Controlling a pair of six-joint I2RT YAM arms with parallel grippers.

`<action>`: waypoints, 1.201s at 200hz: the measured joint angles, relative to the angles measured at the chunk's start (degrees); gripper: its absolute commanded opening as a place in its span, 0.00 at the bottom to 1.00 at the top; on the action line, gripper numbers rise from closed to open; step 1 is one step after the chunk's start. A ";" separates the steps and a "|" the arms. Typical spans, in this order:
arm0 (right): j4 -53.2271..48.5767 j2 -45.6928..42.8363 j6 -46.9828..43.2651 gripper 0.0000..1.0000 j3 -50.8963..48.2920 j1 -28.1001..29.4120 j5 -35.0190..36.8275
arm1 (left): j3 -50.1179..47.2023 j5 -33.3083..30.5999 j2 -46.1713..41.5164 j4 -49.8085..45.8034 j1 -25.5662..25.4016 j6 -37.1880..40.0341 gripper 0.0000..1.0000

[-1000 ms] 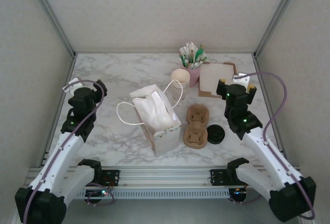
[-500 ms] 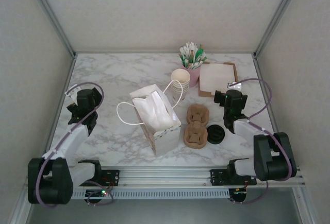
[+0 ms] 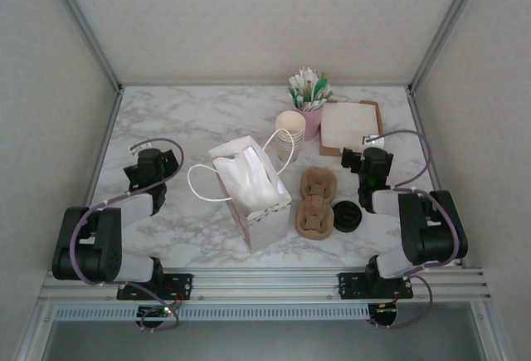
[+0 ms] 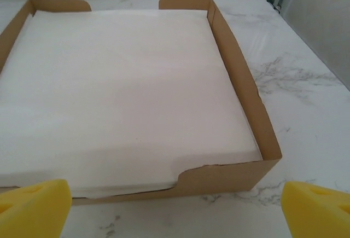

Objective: Pack the takeout coffee

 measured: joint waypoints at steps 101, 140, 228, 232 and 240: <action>4.20 1.25 0.22 0.99 -3.08 -0.31 -0.20 | -4.42 2.01 8.79 20.04 -0.87 5.51 1.00; 4.22 1.25 0.22 0.99 -3.08 -0.31 -0.20 | -4.42 2.03 8.79 20.61 -0.87 5.57 1.00; 4.22 1.25 0.24 0.99 -3.08 -0.31 -0.20 | -4.42 2.03 8.79 20.61 -0.87 5.57 1.00; 4.22 1.25 0.22 0.99 -3.08 -0.31 -0.20 | -4.42 2.03 8.79 20.61 -0.87 5.57 1.00; 4.22 1.25 0.24 0.99 -3.08 -0.31 -0.20 | -4.42 2.03 8.79 20.61 -0.87 5.57 1.00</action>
